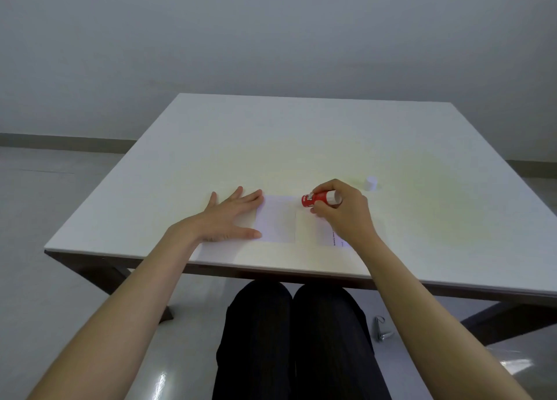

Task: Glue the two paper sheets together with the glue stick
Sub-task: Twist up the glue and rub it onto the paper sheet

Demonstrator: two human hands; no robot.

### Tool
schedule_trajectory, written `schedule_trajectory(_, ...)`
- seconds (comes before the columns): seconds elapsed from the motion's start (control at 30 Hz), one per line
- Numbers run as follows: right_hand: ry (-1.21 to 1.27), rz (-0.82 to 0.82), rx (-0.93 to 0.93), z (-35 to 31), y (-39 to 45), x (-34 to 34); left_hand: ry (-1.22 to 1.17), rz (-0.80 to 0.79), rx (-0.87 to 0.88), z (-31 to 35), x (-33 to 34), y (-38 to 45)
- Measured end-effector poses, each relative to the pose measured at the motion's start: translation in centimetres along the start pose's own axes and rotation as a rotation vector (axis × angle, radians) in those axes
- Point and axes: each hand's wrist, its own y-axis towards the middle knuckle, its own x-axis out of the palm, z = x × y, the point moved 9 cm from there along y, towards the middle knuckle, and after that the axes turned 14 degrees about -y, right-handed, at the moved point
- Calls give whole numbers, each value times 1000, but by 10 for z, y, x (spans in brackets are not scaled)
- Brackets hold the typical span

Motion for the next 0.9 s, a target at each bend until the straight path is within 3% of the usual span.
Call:
schedule_trajectory(0.17,10,-196,-88,-19,-8,35,15,7,1,0,0,1)
schedule_trajectory(0.4,-34,50,36,-3,10,15,3,10,10,1,0,0)
schedule_trajectory(0.63,-39,-132,-146,-22,-18,49,10,30,17,1,0,1)
schedule_trajectory(0.9,-50,29,-24,-16,1,35,-1,39,18,-1,-1,1)
